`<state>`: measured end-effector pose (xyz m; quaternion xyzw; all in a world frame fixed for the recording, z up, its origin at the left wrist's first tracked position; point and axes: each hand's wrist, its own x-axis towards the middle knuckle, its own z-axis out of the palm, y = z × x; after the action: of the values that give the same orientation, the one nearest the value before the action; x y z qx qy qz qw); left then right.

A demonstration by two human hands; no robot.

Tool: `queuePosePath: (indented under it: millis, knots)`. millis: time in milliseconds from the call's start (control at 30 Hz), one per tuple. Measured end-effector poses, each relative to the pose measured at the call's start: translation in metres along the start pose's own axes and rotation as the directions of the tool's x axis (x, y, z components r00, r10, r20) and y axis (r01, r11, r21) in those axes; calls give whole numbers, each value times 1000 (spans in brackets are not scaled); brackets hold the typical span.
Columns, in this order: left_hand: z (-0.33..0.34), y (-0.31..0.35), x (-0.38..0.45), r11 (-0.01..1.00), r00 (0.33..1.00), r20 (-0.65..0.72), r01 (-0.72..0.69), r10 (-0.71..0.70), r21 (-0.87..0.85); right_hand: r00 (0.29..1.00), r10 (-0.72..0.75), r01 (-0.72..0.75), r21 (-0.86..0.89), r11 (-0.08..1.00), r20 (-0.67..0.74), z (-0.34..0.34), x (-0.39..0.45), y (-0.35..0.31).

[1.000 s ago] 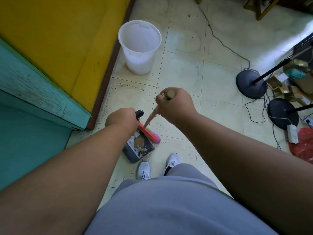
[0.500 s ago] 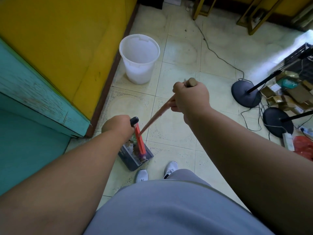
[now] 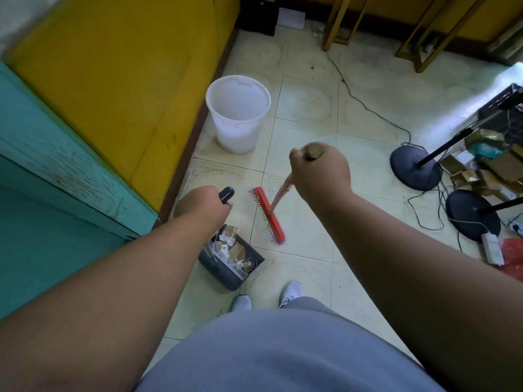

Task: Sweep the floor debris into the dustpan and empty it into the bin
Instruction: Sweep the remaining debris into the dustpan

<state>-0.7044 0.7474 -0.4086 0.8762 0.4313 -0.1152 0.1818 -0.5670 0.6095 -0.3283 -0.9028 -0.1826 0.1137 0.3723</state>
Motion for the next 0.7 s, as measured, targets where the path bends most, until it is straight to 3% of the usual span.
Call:
queuePosePath:
  millis: [200,433,700]
  knots:
    - [-19,16,2,976,990,137,18,12,-217,999,9,-13,-71,997,-54,-10,7,20]
    - [-44,33,-1,939,998,-52,11,-30,-343,997,70,-73,-81,994,-37,-7,8,44]
    - [-57,65,-9,880,992,-110,-4,-54,-475,994,75,-52,-246,968,84,-2,9,68]
